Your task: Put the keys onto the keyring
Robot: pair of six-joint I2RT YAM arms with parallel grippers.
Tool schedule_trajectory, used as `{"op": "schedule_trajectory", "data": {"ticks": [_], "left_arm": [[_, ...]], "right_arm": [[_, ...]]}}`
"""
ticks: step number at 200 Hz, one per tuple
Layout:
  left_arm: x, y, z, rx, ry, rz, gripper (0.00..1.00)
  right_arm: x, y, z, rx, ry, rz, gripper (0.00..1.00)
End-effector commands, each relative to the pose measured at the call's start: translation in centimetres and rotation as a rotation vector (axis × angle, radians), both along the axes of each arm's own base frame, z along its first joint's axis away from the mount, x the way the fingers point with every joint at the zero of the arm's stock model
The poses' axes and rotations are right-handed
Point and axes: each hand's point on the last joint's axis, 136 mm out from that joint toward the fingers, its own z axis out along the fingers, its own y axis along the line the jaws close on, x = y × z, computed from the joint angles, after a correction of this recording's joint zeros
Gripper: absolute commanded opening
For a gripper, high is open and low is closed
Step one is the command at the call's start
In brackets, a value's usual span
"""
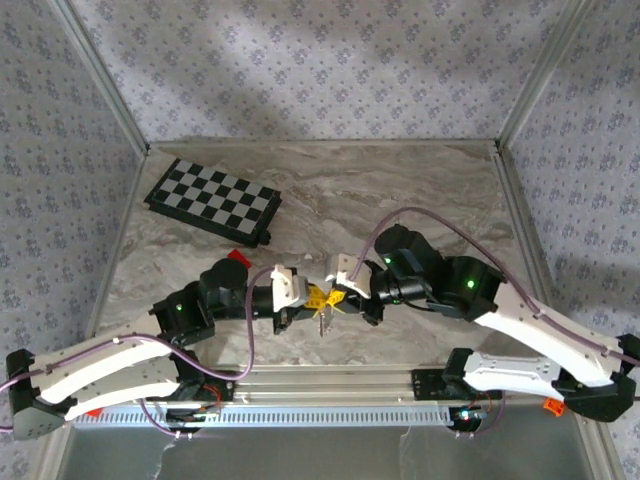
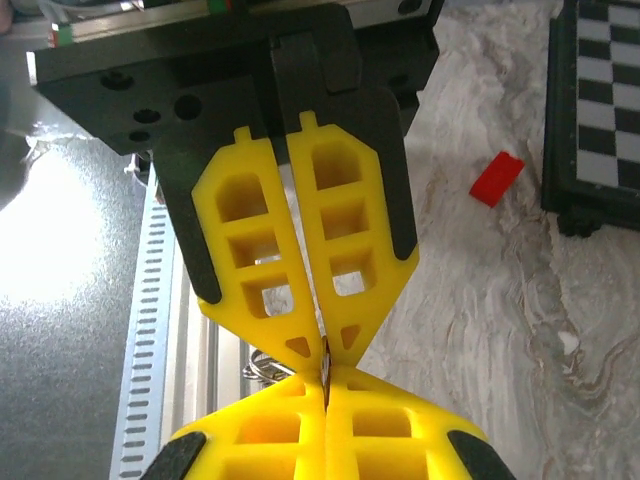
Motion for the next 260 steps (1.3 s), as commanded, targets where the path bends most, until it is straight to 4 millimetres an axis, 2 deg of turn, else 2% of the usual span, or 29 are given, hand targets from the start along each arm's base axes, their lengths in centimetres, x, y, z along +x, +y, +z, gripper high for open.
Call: {"op": "schedule_trajectory", "data": {"ticks": [1, 12, 35, 56, 70, 81, 95, 112, 143, 146, 150, 174, 195, 216, 226, 239, 248, 251, 260], "left_arm": [[-0.3, 0.1, 1.0, 0.033, -0.063, -0.01, 0.06], [-0.3, 0.2, 1.1, 0.039, -0.069, -0.013, 0.0], [-0.7, 0.3, 1.5, 0.016, -0.075, -0.026, 0.0], [-1.1, 0.6, 2.8, -0.07, -0.085, -0.033, 0.0], [-1.6, 0.9, 3.9, -0.135, -0.093, -0.046, 0.0], [-2.0, 1.1, 4.6, -0.172, -0.097, -0.061, 0.0], [-2.4, 1.1, 5.3, -0.208, -0.096, -0.084, 0.0], [-2.9, 1.1, 5.8, -0.242, -0.089, -0.109, 0.0], [-3.4, 1.1, 6.6, -0.317, -0.084, -0.133, 0.0], [-3.4, 1.1, 6.6, -0.324, -0.084, -0.135, 0.0], [-3.5, 1.2, 6.8, -0.334, -0.085, -0.138, 0.0], [-3.7, 1.0, 7.1, -0.362, -0.077, -0.152, 0.0], [-3.3, 0.6, 6.5, -0.325, -0.071, -0.139, 0.0], [-2.4, 0.3, 5.2, -0.238, -0.062, -0.097, 0.0], [-1.8, 0.3, 4.5, -0.188, -0.066, -0.066, 0.0], [-1.1, 0.4, 3.5, -0.125, -0.07, -0.028, 0.08], [-0.6, 0.5, 3.1, -0.091, -0.072, -0.003, 0.12], [-0.5, 0.5, 2.9, -0.079, -0.072, 0.004, 0.13], [-0.3, 0.6, 2.5, -0.056, -0.072, 0.017, 0.15]], "right_arm": [[0.0, 0.3, 0.1, -0.051, -0.028, 0.017, 0.0], [0.0, 0.5, -0.2, -0.068, -0.025, 0.023, 0.0], [-0.2, 0.7, 0.3, -0.053, -0.029, 0.031, 0.0], [-0.3, 0.7, 0.9, -0.023, -0.027, 0.026, 0.0], [-0.7, 0.8, 1.4, 0.016, -0.004, 0.032, 0.18], [-0.9, 0.9, 1.7, 0.041, 0.005, 0.036, 0.26], [-1.2, 0.9, 2.0, 0.073, 0.017, 0.045, 0.32], [-1.3, 0.8, 2.5, 0.107, 0.032, 0.044, 0.33], [-1.2, 0.6, 3.6, 0.155, 0.012, 0.038, 0.28], [-1.2, 0.6, 2.6, 0.137, 0.022, 0.036, 0.27], [-1.3, 0.6, 2.5, 0.141, 0.021, 0.04, 0.26], [-1.4, 0.2, 3.1, 0.178, 0.002, 0.044, 0.1], [-1.2, 0.3, 3.5, 0.195, -0.007, 0.042, 0.0], [-0.5, 0.3, 3.5, 0.181, -0.032, 0.02, 0.0], [-0.5, 0.0, 2.8, 0.143, -0.029, 0.015, 0.0], [-0.2, -0.2, 2.2, 0.096, -0.043, 0.001, 0.0], [-0.1, -0.2, 1.0, 0.041, -0.045, 0.001, 0.0], [-0.1, -0.1, 1.9, 0.051, -0.059, 0.001, 0.0], [-0.1, 0.1, 1.6, 0.024, -0.068, 0.006, 0.0]]}}
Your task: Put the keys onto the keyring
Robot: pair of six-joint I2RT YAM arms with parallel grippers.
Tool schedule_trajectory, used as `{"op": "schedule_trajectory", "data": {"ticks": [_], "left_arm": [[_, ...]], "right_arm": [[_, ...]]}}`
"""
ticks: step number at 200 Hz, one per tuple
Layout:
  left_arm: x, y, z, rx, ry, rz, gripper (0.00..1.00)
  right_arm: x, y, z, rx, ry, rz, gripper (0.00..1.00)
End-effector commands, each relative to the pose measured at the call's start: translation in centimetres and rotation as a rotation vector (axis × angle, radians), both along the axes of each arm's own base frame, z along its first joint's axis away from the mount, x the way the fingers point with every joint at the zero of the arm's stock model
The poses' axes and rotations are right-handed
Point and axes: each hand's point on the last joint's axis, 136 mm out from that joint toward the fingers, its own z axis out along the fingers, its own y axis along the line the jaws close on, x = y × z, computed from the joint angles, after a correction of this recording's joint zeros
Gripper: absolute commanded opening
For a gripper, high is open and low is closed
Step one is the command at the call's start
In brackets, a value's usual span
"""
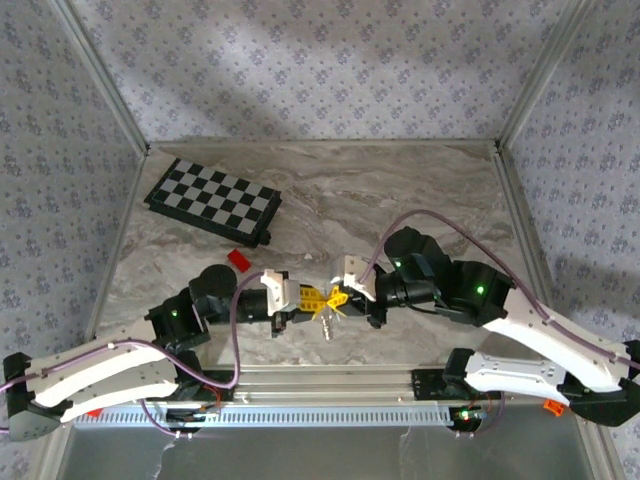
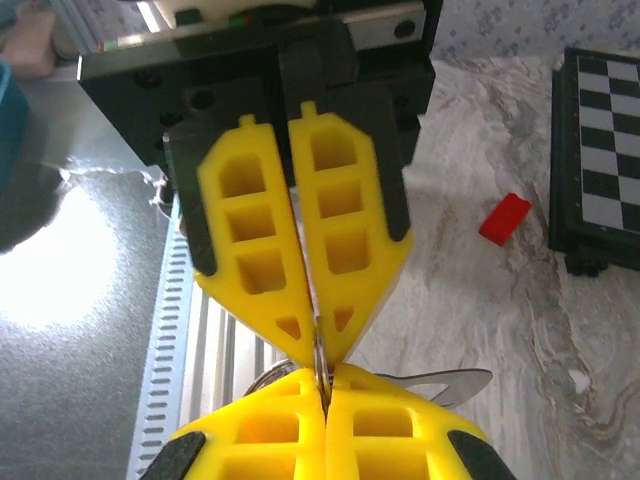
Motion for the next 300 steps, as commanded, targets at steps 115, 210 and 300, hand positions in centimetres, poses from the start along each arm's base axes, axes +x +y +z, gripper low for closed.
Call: {"op": "schedule_trajectory", "data": {"ticks": [115, 210, 300], "left_arm": [[-1.9, 1.2, 4.1, -0.083, -0.076, -0.071, 0.0], [-4.2, 1.2, 6.7, -0.205, -0.115, -0.204, 0.0], [0.3, 1.5, 1.0, 0.148, -0.138, 0.026, 0.21]], "right_arm": [[-0.6, 1.8, -0.3, -0.012, -0.059, 0.019, 0.18], [-2.0, 1.7, 3.0, 0.235, -0.113, 0.074, 0.06], [0.1, 1.0, -1.0, -0.063, -0.106, -0.017, 0.0]]}}
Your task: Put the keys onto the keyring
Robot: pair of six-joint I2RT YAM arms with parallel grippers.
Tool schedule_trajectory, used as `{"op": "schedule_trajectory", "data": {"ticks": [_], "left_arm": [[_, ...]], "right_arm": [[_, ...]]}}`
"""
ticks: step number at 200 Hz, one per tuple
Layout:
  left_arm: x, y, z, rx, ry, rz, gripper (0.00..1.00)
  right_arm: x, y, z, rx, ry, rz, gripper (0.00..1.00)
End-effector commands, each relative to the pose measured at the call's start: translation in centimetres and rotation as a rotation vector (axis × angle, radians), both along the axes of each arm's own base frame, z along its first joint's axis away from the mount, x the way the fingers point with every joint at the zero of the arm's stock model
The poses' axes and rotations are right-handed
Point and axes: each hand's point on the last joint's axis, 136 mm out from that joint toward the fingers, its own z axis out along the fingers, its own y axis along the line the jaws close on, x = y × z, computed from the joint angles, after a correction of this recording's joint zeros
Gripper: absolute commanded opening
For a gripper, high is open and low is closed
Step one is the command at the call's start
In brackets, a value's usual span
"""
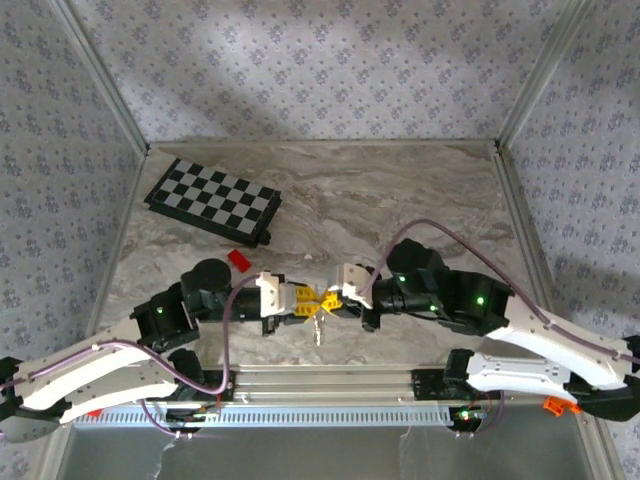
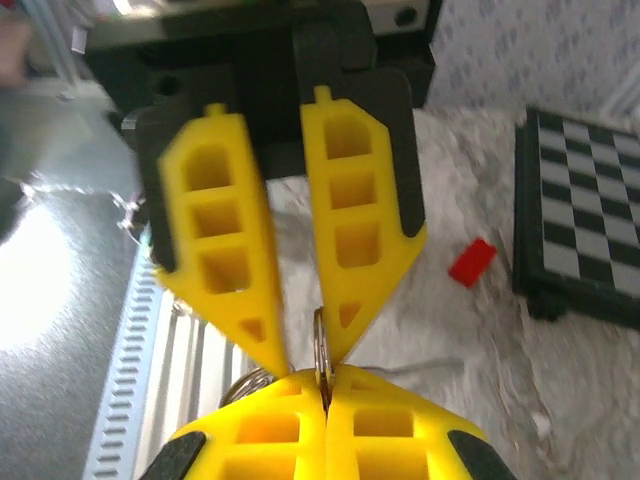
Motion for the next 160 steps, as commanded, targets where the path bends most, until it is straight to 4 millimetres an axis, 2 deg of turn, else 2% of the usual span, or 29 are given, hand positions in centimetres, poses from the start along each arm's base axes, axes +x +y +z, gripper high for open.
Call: {"op": "schedule_trajectory", "data": {"ticks": [1, 16, 18, 21, 46, 68, 101, 116, 119, 128, 160], "left_arm": [[0.9, 0.3, 0.3, 0.053, -0.062, 0.045, 0.2], [1.0, 0.0, 0.0, 0.063, -0.059, 0.045, 0.14], [1.0, 0.0, 0.0, 0.062, -0.06, 0.045, 0.13], [1.0, -0.1, 0.0, 0.061, -0.059, 0.044, 0.11], [1.1, -0.3, -0.1, 0.043, -0.051, 0.048, 0.0], [0.9, -0.3, 0.3, 0.016, -0.051, 0.035, 0.0], [-0.2, -0.5, 2.3, -0.087, -0.056, -0.024, 0.0], [-1.0, -0.8, 3.5, -0.168, -0.044, -0.064, 0.0], [-1.1, -0.9, 3.8, -0.187, -0.04, -0.073, 0.0], [-1.7, -1.1, 4.5, -0.237, -0.03, -0.112, 0.0], [-2.7, -1.3, 6.2, -0.321, -0.026, -0.177, 0.0]], "right_arm": [[0.3, -0.3, -1.3, -0.113, -0.007, -0.011, 0.0], [0.3, -0.2, -2.2, -0.157, -0.001, -0.001, 0.0], [0.3, -0.2, -1.3, -0.143, -0.009, -0.001, 0.0], [0.4, -0.1, -1.1, -0.145, -0.013, -0.001, 0.0], [0.5, -0.3, -1.8, -0.208, -0.024, -0.002, 0.0], [0.4, -0.5, -1.4, -0.193, -0.02, -0.001, 0.0], [-0.6, -0.2, -0.6, -0.124, -0.024, 0.045, 0.0], [-1.2, -0.3, 0.6, -0.062, -0.033, 0.074, 0.12], [-1.4, -0.4, -0.4, -0.075, -0.021, 0.078, 0.14], [-1.6, -0.6, -0.1, -0.044, -0.024, 0.082, 0.2], [-2.5, -1.6, 1.1, 0.037, -0.017, 0.098, 0.24]]}}
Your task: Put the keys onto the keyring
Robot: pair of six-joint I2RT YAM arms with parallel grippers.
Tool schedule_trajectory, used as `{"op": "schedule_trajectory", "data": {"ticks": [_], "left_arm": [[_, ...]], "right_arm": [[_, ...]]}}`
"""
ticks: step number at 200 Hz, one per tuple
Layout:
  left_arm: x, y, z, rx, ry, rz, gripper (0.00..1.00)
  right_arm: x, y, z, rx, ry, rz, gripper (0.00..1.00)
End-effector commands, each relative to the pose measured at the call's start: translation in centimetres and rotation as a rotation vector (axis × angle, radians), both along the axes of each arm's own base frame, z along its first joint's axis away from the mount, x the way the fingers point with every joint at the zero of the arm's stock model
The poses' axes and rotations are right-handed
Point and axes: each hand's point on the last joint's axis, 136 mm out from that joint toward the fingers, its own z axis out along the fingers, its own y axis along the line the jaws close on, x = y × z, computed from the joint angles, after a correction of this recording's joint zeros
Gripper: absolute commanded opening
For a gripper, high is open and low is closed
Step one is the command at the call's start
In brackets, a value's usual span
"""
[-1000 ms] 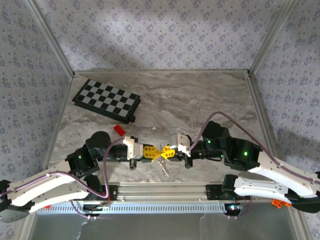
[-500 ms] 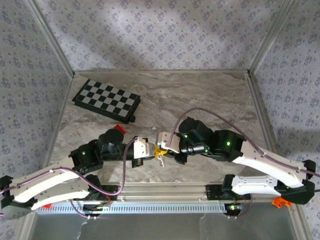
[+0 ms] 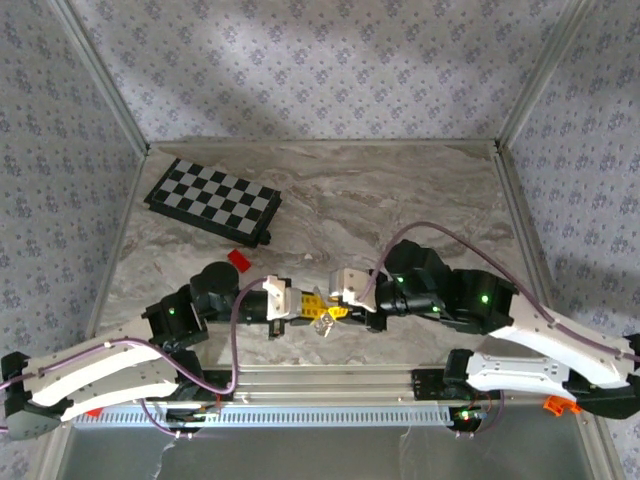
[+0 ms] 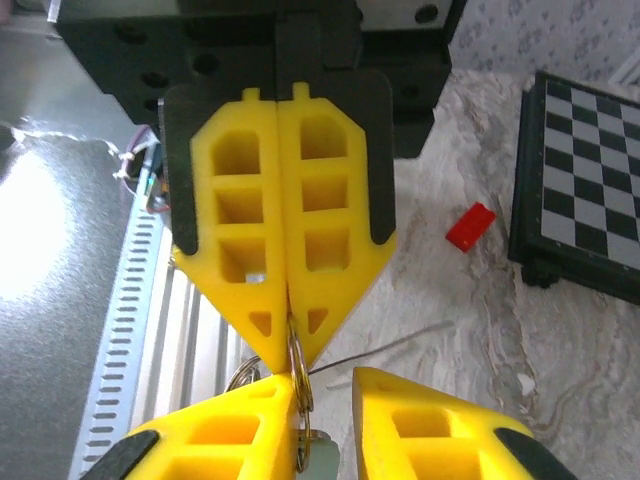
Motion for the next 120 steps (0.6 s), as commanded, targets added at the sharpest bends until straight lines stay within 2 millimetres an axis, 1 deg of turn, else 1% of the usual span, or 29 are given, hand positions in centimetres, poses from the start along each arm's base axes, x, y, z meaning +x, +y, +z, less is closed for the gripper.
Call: {"op": "schedule_trajectory", "data": {"ticks": [1, 8, 18, 23, 28, 51, 56, 72, 82, 85, 103, 111, 120], "left_arm": [[-1.5, 0.0, 6.1, -0.235, -0.044, -0.081, 0.0], [-1.5, -0.1, 6.1, -0.236, -0.039, -0.088, 0.0], [-1.6, -0.4, 6.1, -0.236, -0.028, -0.1, 0.0], [-1.6, -0.5, 6.2, -0.239, -0.023, -0.106, 0.0], [-1.6, -0.7, 6.2, -0.238, -0.017, -0.11, 0.0], [-1.5, -1.1, 6.2, -0.248, -0.004, -0.115, 0.0], [-1.4, -1.2, 6.2, -0.243, -0.003, -0.11, 0.0], [-0.8, -1.5, 5.3, -0.196, 0.001, -0.077, 0.0], [0.0, -1.7, 4.6, -0.154, -0.004, -0.035, 0.0], [0.3, -1.7, 4.4, -0.137, -0.008, -0.017, 0.02], [2.7, -1.8, 2.4, 0.004, -0.036, 0.127, 0.1], [3.8, -1.8, 1.5, 0.064, -0.053, 0.189, 0.12], [4.5, -1.8, 0.8, 0.118, -0.072, 0.228, 0.13]], "right_arm": [[-1.5, -0.1, 1.0, 0.072, 0.021, 0.063, 0.24], [-1.5, -0.4, 1.2, 0.079, 0.019, 0.061, 0.24], [-1.6, -0.6, 1.2, 0.084, 0.018, 0.059, 0.21], [-1.6, -0.6, 1.3, 0.087, 0.018, 0.06, 0.18], [-1.4, -0.5, 1.8, 0.111, 0.007, 0.059, 0.15], [-1.2, -0.6, 1.6, 0.103, 0.004, 0.049, 0.01], [-1.2, -0.6, 1.5, 0.1, 0.004, 0.048, 0.0], [-1.0, -0.8, 1.6, 0.097, 0.0, 0.033, 0.0], [-0.5, -0.8, 1.8, 0.097, -0.006, 0.008, 0.0], [-0.4, -1.0, 1.3, 0.075, 0.004, -0.004, 0.0], [0.0, -1.3, 0.3, 0.016, 0.011, -0.029, 0.0], [0.2, -1.2, -0.2, -0.019, 0.024, -0.036, 0.0], [0.6, -1.3, -0.7, -0.061, 0.021, -0.054, 0.0]]}}
